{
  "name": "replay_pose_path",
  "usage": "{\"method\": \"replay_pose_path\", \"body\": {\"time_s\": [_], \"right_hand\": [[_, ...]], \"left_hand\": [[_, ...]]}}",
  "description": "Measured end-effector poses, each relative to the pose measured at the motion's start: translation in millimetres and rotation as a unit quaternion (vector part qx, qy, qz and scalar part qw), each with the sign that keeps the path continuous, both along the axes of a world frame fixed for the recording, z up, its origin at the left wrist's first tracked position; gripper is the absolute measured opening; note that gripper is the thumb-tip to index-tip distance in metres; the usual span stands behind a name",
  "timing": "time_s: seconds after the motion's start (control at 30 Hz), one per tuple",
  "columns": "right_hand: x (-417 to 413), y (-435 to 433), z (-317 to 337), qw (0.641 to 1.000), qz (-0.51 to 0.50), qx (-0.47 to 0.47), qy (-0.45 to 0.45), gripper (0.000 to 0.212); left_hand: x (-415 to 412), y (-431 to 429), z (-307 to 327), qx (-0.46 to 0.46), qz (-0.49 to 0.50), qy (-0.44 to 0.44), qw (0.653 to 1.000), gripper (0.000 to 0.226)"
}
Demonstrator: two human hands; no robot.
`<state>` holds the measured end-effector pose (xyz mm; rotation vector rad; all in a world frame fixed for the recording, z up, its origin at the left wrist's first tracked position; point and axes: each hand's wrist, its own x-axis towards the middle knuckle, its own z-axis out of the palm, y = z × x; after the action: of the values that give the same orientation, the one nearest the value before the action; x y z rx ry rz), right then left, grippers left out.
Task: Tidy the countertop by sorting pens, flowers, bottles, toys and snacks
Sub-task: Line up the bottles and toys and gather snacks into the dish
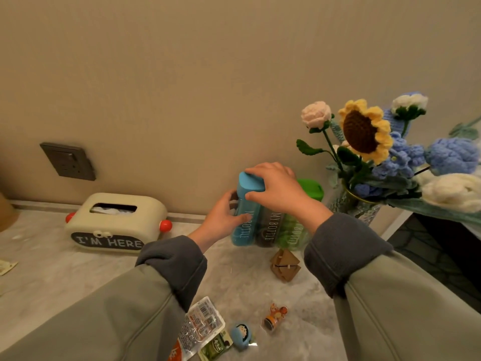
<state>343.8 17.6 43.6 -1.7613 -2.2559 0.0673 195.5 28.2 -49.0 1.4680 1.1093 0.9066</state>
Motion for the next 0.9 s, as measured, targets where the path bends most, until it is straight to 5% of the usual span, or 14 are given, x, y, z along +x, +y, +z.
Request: {"method": "replay_pose_path", "body": {"time_s": [0.23,0.53,0.73,0.9], "right_hand": [[2,-1,-4,1.000,-0.006,0.008,0.029,0.061],[-6,-26,-2,0.992,0.009,0.051,0.116,0.070],[-15,-77,-8,0.978,0.031,0.060,0.200,0.063],[-15,-121,-22,0.972,0.028,0.014,0.234,0.058]], "left_hand": [[3,-3,2,0.005,0.010,0.012,1.000,0.063],[-3,-17,9,-0.012,0.040,0.043,0.998,0.093],[-22,-60,26,-0.030,0.090,0.005,0.995,0.076],[-38,-119,35,-0.036,0.041,-0.002,0.999,0.045]]}}
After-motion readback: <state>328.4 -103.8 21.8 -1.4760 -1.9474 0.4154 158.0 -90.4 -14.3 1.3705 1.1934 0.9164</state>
